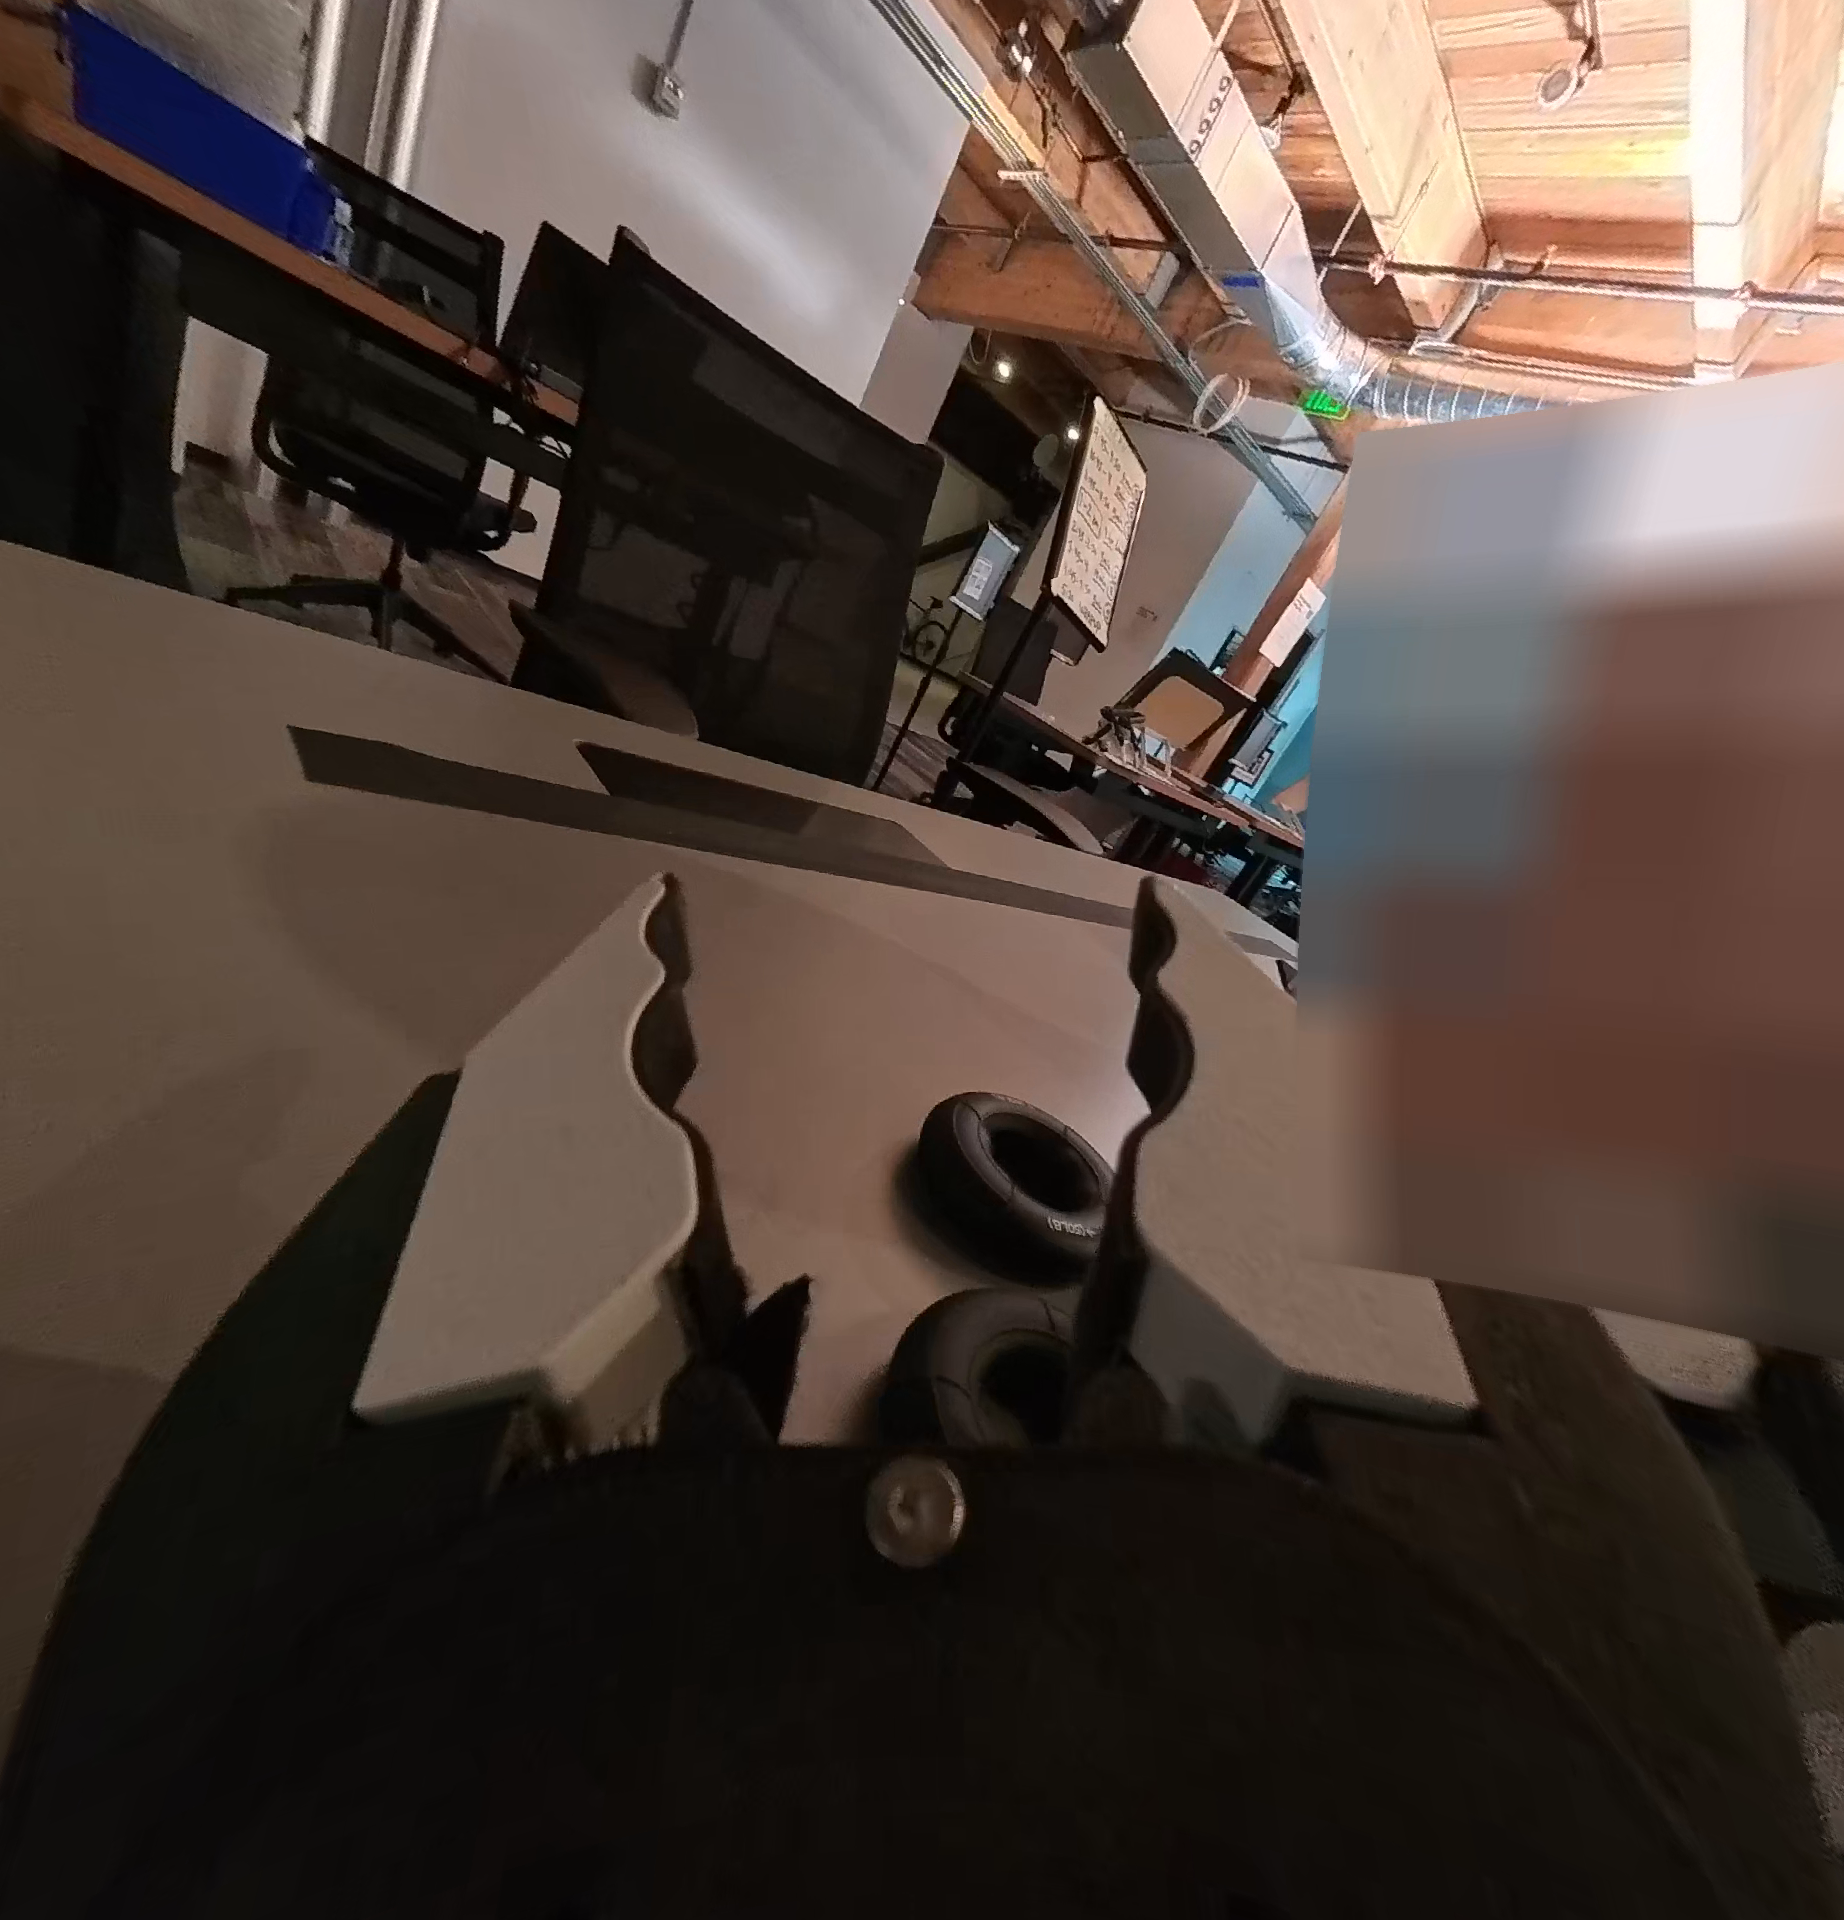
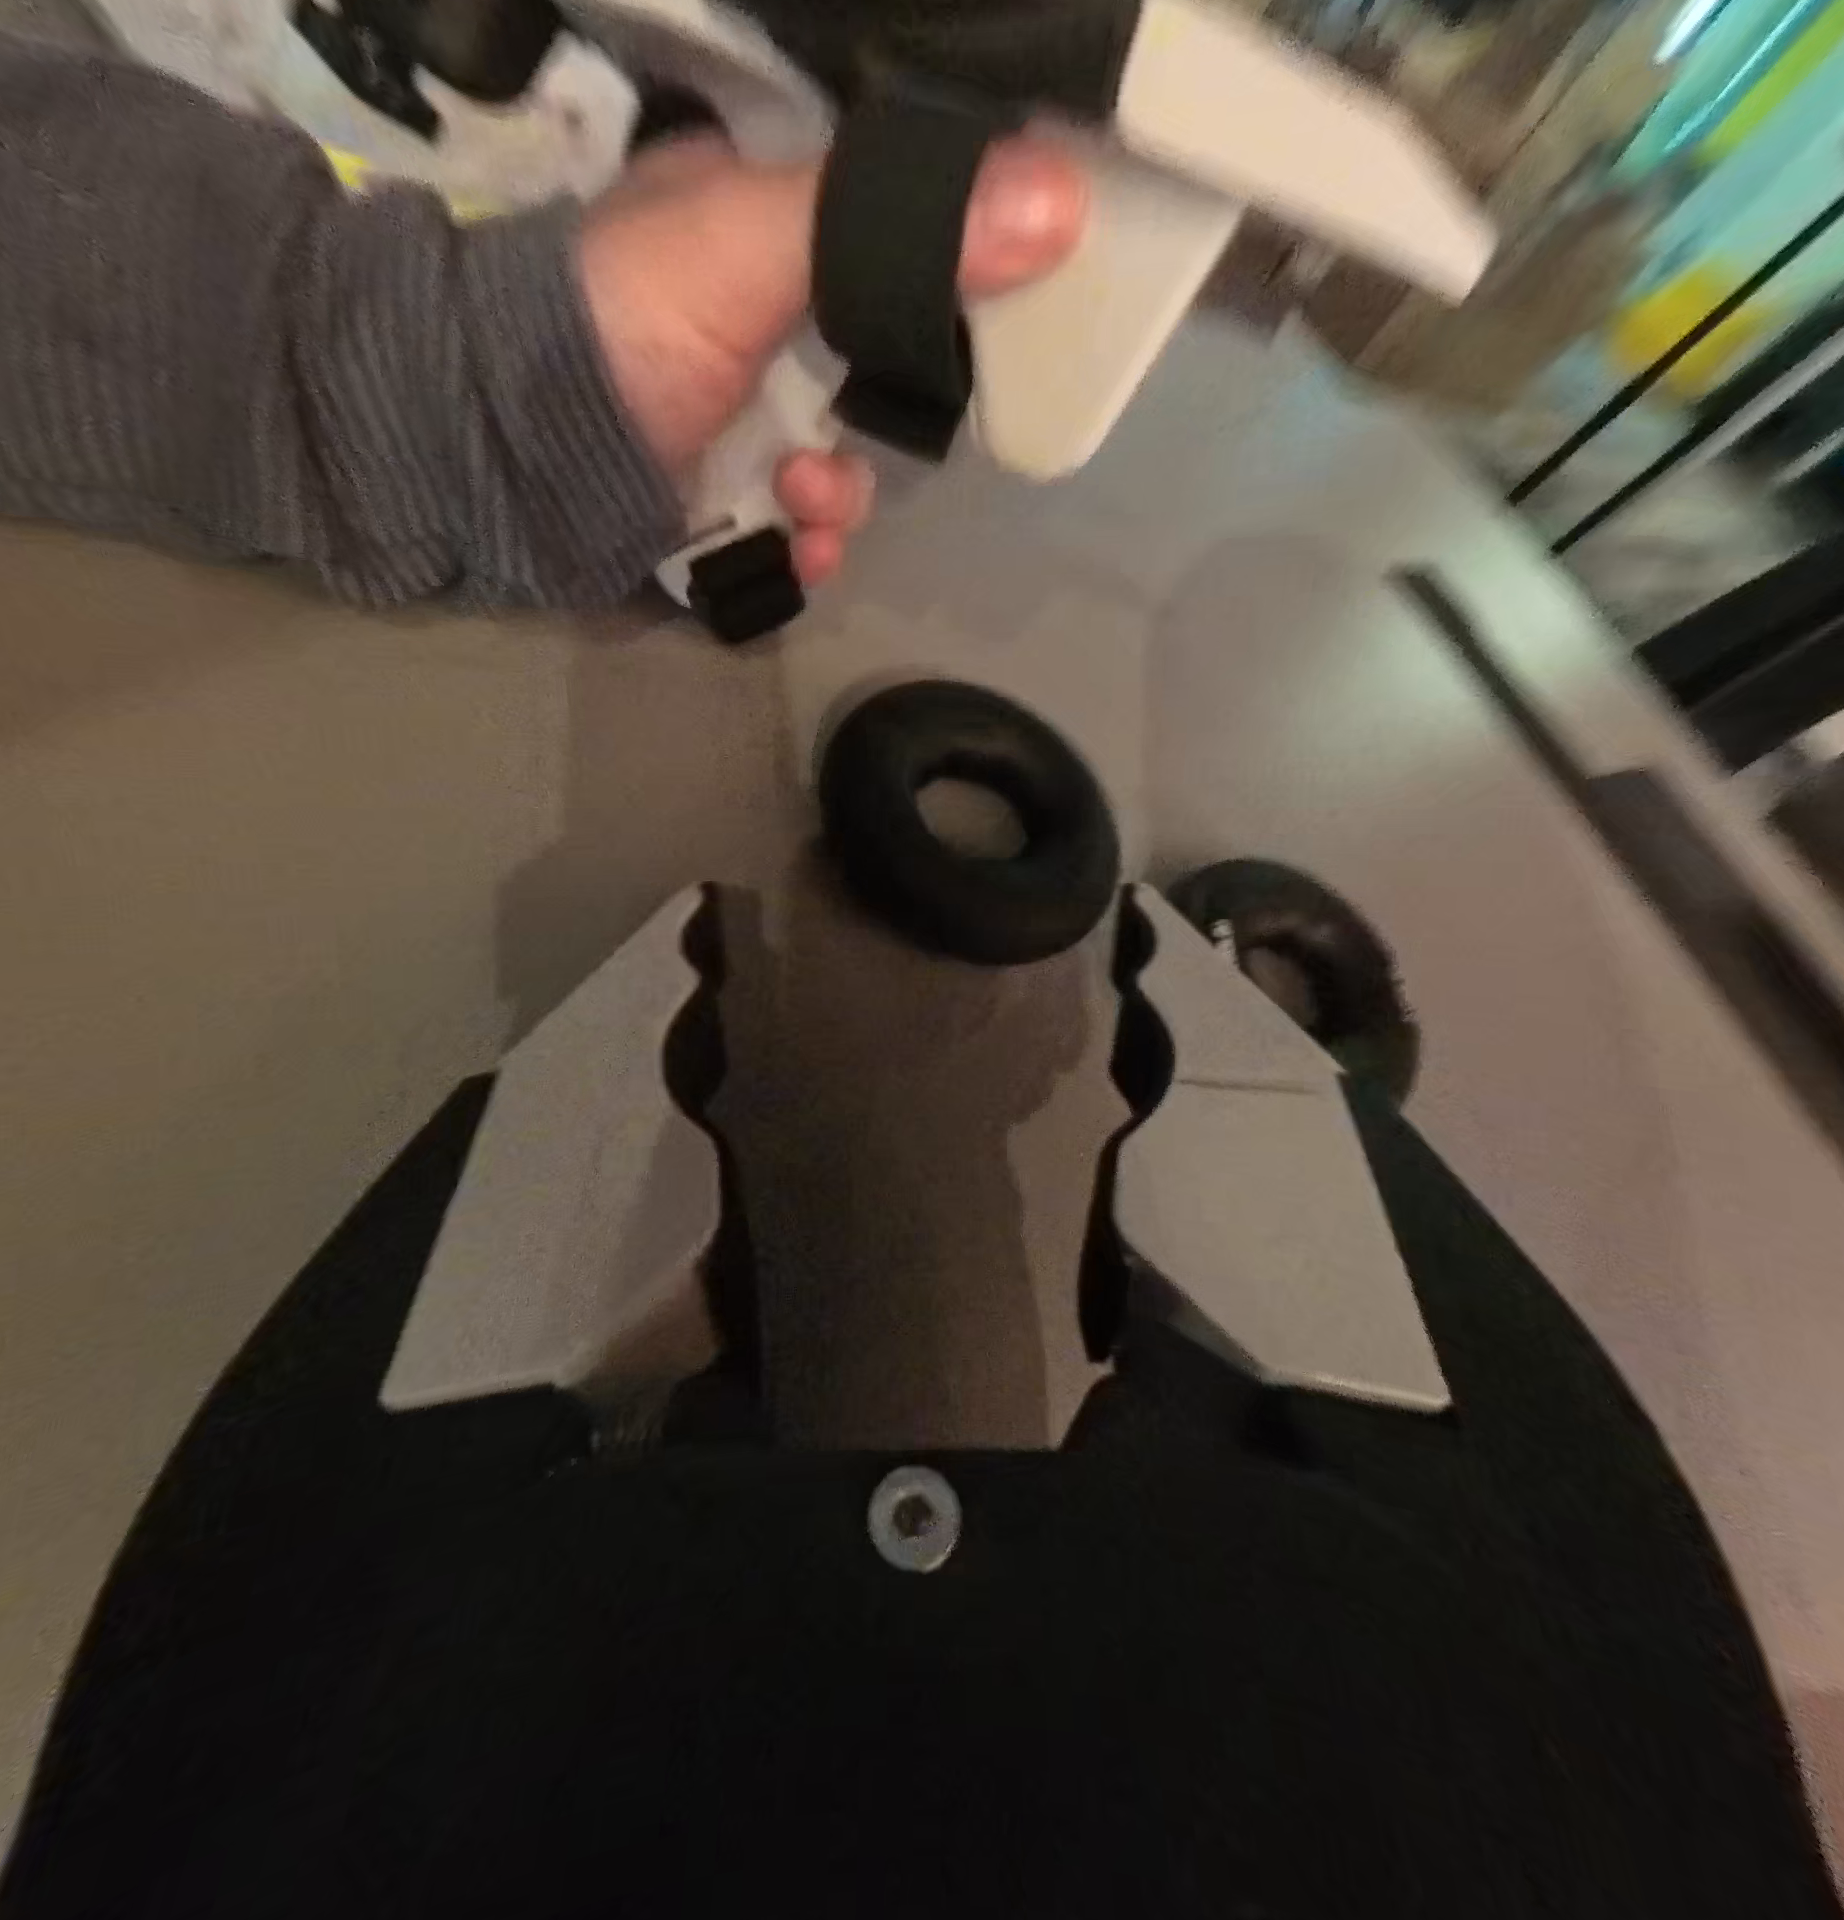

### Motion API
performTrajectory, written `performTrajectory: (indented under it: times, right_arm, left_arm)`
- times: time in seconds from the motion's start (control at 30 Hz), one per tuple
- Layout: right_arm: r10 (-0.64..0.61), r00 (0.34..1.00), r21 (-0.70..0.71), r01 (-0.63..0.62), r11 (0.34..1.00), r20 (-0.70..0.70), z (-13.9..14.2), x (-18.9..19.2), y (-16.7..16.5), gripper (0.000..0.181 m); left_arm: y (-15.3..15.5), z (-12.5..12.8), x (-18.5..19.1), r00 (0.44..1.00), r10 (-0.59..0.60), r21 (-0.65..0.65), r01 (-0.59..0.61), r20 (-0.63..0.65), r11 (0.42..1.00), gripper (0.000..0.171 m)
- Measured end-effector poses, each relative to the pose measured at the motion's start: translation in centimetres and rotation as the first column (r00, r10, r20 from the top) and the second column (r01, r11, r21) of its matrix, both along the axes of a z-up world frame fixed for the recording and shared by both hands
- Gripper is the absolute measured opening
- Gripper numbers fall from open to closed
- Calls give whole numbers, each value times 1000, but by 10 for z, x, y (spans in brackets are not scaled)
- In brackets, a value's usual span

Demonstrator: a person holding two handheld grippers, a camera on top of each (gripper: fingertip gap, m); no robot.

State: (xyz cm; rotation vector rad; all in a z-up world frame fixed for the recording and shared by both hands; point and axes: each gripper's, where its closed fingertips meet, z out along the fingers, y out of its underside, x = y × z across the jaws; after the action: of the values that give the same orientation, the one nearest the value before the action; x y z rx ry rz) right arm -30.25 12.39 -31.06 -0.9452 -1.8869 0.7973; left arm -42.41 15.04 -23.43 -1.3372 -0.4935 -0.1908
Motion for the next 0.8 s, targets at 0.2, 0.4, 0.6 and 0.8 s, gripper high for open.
performTrajectory:
  times: [0.2, 0.4, 0.6, 0.8]
  right_arm:
    - [45, 937, -285, 59, 957, 346, -33, -21, -1, 96]
    - [56, 935, -280, 48, 959, 351, -35, -54, -4, 96]
    - [57, 948, -241, 22, 970, 314, -31, -62, -6, 86]
    - [13, 986, 136, 10, 991, -165, 18, -40, -18, 85]
  left_arm:
    - [-2, 3, 2, 998, 32, -1, -32, -50, 999, 82]
    - [-1, 4, 3, 997, 36, -8, -36, -68, 999, 81]
    - [-7, 11, 1, 992, 71, 14, -70, -103, 997, 81]
    - [-15, 18, -4, 988, 104, 35, -101, -118, 994, 80]
